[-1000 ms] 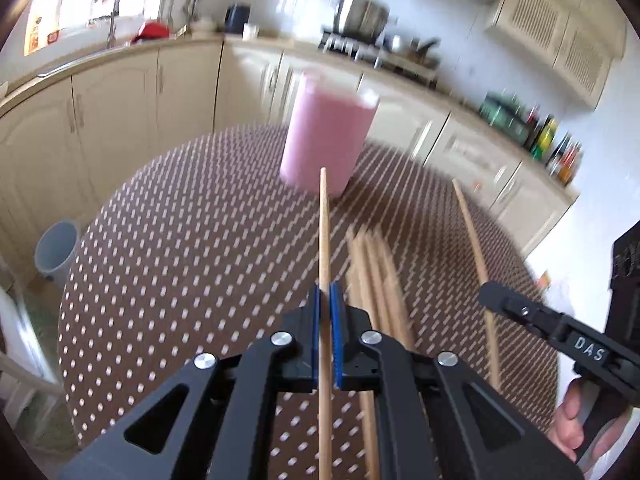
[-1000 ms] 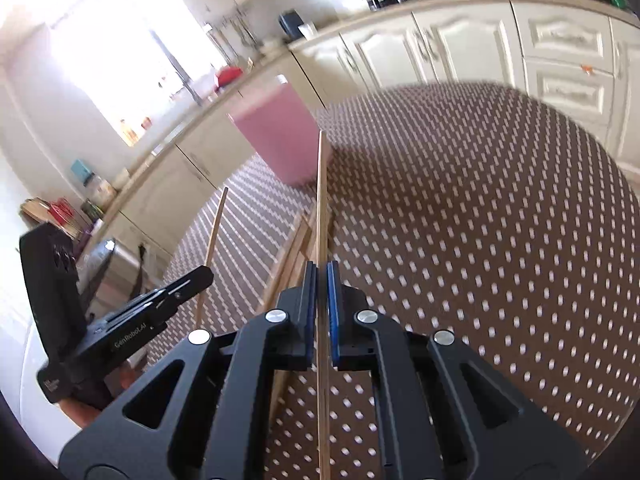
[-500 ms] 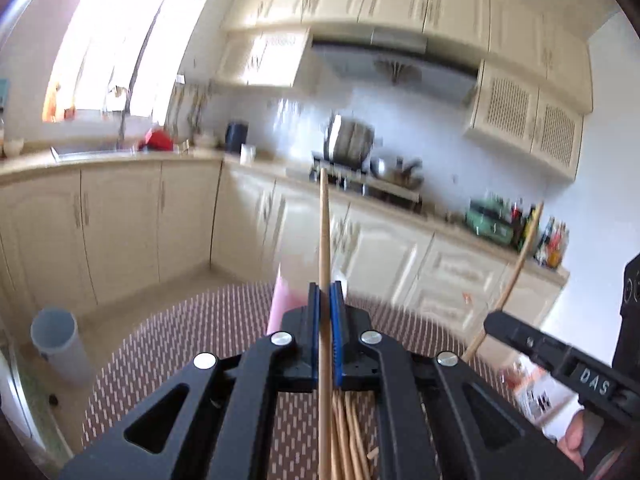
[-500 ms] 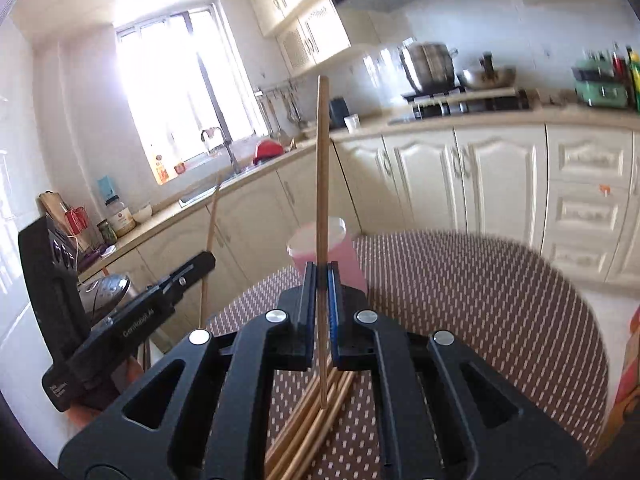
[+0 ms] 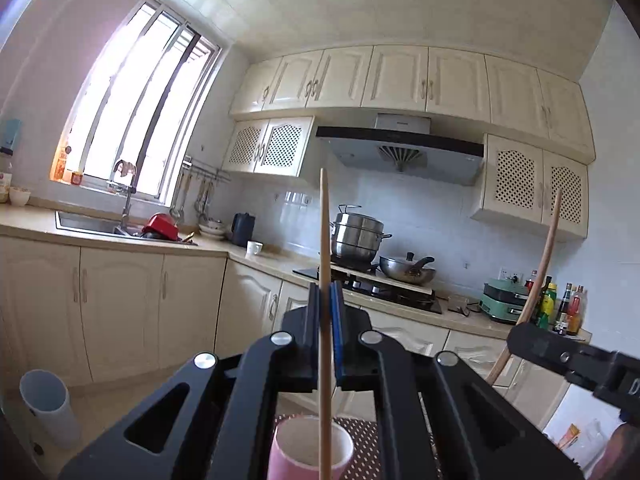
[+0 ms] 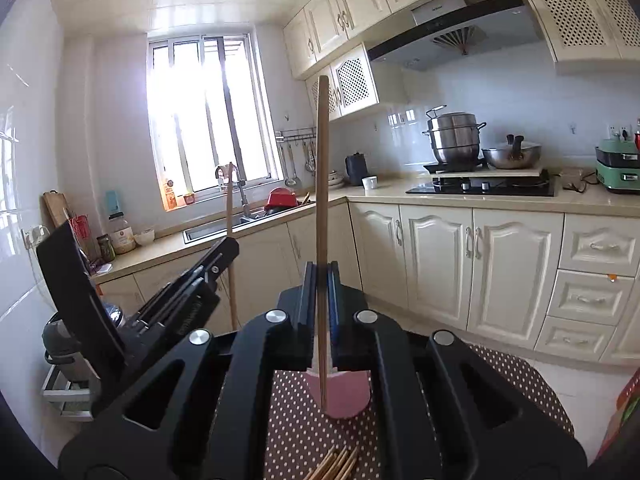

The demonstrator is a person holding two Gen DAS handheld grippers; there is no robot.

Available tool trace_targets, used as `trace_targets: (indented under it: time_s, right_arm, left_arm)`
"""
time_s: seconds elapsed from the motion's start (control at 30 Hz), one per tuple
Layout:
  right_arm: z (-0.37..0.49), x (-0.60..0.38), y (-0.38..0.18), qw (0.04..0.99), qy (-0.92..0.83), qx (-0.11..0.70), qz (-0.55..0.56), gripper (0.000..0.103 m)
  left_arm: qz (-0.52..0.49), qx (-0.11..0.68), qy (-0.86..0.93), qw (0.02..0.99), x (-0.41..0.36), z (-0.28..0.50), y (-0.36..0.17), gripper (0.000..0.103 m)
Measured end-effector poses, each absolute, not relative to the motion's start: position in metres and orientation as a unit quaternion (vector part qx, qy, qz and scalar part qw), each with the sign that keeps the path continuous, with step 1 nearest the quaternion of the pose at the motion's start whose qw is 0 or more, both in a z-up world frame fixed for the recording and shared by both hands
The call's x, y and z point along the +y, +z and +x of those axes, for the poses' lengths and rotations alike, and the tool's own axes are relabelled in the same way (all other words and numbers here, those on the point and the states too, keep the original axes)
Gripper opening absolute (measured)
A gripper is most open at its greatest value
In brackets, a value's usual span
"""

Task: Organize utensils
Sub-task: 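Lift both held chopsticks upright and carry them over the pink cup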

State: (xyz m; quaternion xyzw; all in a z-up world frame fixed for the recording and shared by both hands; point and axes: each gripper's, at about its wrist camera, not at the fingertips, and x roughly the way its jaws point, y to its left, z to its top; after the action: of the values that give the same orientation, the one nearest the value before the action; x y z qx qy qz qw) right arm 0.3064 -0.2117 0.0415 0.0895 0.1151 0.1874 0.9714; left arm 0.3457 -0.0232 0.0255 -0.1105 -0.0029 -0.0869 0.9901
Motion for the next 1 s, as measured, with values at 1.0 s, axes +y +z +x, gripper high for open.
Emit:
trace_targets:
  time_s: [1.0]
  right_arm:
    - [0.441,-0.182,-0.044,0.941,0.205,0.260,0.076,0.006]
  left_arm:
    - [-0.043,0.060,-0.097,0.993,-0.023,0.465,-0.069,0.006]
